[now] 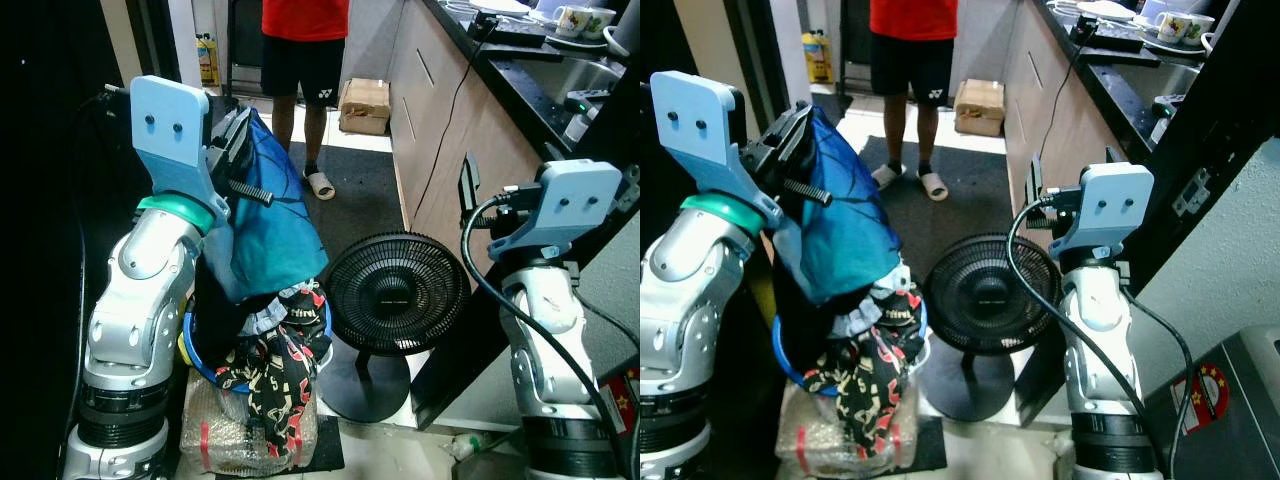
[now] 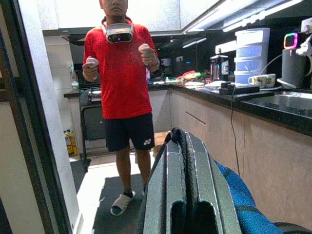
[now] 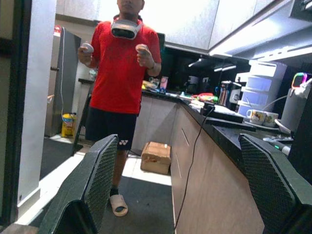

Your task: Clothes washing

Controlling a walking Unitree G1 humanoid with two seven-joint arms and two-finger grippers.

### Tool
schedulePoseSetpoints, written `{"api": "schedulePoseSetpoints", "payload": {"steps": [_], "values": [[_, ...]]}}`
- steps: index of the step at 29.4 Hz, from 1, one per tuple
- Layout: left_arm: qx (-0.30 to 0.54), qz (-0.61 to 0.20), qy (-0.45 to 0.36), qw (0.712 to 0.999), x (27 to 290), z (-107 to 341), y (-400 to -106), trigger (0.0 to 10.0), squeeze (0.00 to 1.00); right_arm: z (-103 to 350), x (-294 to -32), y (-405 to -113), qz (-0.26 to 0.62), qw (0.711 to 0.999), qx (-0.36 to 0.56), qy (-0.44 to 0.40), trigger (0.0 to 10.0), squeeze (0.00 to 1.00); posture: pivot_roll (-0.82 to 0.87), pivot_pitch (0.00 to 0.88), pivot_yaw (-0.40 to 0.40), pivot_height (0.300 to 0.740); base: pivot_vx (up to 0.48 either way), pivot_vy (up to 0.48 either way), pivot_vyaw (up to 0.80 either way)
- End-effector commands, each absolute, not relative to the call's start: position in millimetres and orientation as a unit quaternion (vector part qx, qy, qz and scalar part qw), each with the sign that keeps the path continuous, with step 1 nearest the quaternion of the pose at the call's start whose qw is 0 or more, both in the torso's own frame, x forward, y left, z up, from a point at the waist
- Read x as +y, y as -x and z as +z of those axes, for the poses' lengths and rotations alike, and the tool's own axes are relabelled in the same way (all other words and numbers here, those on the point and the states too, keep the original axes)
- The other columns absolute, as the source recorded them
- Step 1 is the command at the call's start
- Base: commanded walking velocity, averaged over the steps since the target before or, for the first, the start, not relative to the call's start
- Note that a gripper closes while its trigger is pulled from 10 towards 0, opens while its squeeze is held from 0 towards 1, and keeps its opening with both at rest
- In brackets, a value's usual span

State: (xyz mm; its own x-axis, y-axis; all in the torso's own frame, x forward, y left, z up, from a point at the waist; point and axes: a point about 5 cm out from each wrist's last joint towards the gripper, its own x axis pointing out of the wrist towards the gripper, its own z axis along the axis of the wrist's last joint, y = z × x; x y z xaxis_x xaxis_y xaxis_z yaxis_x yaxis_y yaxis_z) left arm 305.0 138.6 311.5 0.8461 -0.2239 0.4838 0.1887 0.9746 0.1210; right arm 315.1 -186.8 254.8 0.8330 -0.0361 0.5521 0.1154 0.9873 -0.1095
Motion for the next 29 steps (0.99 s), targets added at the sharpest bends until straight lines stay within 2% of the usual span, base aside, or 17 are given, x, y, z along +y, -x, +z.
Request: {"api": "schedulePoseSetpoints", "payload": {"steps": [1,10,16,18,29], "values": [[-0.257,-0.107,-0.027,0.960,137.6,311.6,-305.6,10.0,0.00,252.9,-187.7,-314.1,-0.039,0.958,-0.278,0.065,10.0,0.00,0.03,0.000,-0.033,0.740,0.000,0.000,-0.41],[-0.252,-0.094,-0.019,0.963,140.6,304.9,-310.1,10.0,0.00,255.3,-189.6,-317.4,-0.038,0.961,-0.269,0.048,10.0,0.00,0.03,0.000,-0.034,0.740,0.000,0.000,-0.80],[-0.248,-0.096,-0.028,0.964,140.4,303.7,-311.5,10.0,0.00,256.0,-184.2,-318.7,-0.034,0.962,-0.267,0.043,10.0,0.00,0.03,0.000,-0.014,0.740,0.000,0.000,-0.80],[-0.246,-0.100,-0.032,0.964,140.0,304.7,-313.1,10.0,0.00,253.4,-182.7,-317.7,-0.038,0.963,-0.265,0.036,10.0,0.00,0.03,0.000,0.014,0.740,0.000,0.000,-0.80],[-0.245,-0.109,-0.037,0.963,139.0,306.9,-316.4,10.0,0.00,250.0,-184.2,-317.3,-0.057,0.963,-0.261,0.018,10.0,0.00,0.03,0.000,0.033,0.740,0.000,0.000,-0.80]]}}
